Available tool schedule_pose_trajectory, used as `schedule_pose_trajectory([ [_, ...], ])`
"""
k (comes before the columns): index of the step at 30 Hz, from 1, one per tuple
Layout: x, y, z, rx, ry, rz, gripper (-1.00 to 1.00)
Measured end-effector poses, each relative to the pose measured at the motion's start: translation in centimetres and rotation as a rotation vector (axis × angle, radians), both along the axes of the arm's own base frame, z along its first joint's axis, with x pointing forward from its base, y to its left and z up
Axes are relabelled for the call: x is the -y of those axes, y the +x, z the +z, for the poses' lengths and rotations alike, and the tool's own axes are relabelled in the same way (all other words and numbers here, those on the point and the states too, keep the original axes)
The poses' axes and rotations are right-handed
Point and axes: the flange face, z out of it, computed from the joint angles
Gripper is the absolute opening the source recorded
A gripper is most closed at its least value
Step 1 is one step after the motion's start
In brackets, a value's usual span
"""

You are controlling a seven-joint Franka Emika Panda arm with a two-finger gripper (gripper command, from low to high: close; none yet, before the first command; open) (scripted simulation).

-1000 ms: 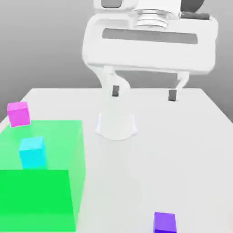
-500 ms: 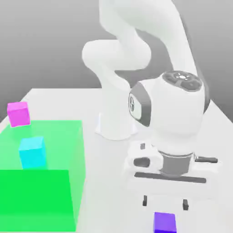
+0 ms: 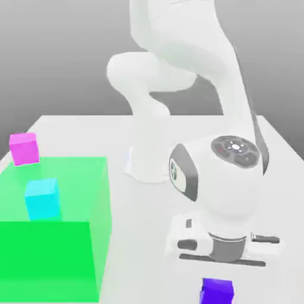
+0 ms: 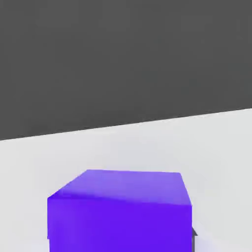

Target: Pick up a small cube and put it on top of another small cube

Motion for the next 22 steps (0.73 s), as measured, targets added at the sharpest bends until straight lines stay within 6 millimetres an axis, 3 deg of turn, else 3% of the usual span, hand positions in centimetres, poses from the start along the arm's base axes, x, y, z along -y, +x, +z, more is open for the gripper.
schedule_pose_trajectory([
  [4, -9.8, -0.3, 2.5, -0.002, 0.0, 0.267, -1.0],
  [7, -17.3, -2.0, 4.3, -0.001, 0.002, 0.469, -1.0],
  [9, -20.3, -2.8, 3.0, -0.001, 0.002, 0.549, -1.0],
  [11, -21.1, -3.0, 0.1, 0.0, 0.001, 0.569, -1.0],
  [12, -21.2, -3.1, -0.7, -0.001, 0.001, 0.573, 1.0],
  [18, -21.3, -3.2, -1.2, -0.001, 0.0, 0.575, 1.0],
  [22, -21.3, -3.1, 3.8, 0.0, -0.001, 0.576, 1.0],
])
